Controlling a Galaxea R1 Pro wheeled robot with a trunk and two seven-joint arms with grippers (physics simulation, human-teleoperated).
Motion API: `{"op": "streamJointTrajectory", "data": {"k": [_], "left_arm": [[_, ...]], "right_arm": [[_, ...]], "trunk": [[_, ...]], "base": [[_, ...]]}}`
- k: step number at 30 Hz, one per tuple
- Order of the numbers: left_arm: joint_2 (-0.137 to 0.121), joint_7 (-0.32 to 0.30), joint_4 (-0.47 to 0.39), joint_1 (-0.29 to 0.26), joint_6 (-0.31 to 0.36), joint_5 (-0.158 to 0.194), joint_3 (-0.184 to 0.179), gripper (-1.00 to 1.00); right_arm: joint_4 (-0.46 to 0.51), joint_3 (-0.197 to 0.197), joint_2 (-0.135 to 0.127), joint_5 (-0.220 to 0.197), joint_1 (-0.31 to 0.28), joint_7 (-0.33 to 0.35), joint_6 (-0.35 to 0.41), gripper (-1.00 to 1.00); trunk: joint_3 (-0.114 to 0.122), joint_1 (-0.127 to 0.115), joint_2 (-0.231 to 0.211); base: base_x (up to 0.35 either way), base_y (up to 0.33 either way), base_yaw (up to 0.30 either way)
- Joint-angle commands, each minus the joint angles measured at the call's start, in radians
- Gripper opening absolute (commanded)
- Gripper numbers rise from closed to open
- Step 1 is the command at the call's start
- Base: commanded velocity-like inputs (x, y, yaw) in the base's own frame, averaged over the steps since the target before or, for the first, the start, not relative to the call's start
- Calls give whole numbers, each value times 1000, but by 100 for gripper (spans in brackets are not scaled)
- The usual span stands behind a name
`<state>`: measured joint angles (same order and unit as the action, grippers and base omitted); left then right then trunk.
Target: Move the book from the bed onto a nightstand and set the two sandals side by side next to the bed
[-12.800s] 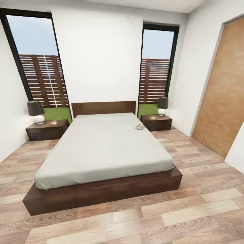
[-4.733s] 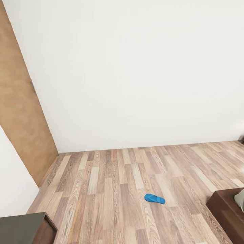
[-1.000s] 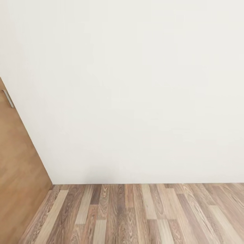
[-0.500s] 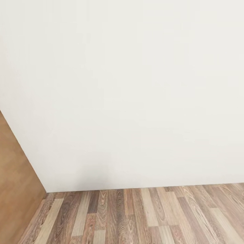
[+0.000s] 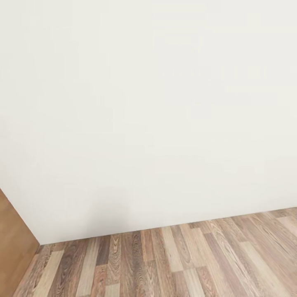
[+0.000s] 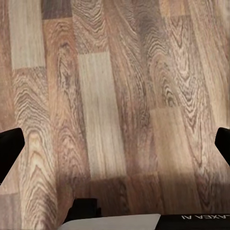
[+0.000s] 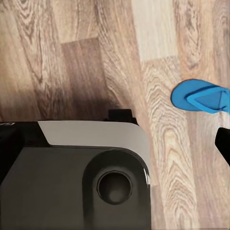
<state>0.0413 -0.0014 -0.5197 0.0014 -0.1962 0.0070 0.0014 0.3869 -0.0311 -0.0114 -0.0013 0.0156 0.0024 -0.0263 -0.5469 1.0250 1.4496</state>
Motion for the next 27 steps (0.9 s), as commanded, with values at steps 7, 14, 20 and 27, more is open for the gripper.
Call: {"op": "streamJointTrajectory", "data": {"k": [7, 14, 20, 27], "left_arm": [[0, 0, -1, 0, -2, 1, 0, 100], [0, 0, -1, 0, -2, 1, 0, 100], [0, 0, -1, 0, -2, 1, 0, 100], [0, 0, -1, 0, -2, 1, 0, 100]], "right_arm": [[1, -3, 1, 0, 0, 0, -2, 100], [1, -3, 1, 0, 0, 0, -2, 100], [1, -3, 1, 0, 0, 0, -2, 100], [1, -3, 0, 0, 0, 0, -2, 100]], "trunk": [[-1, 0, 0], [-1, 0, 0], [-1, 0, 0], [-1, 0, 0]], "base": [[0, 0, -213], [0, 0, -210], [18, 11, -206], [185, 126, -205]]}}
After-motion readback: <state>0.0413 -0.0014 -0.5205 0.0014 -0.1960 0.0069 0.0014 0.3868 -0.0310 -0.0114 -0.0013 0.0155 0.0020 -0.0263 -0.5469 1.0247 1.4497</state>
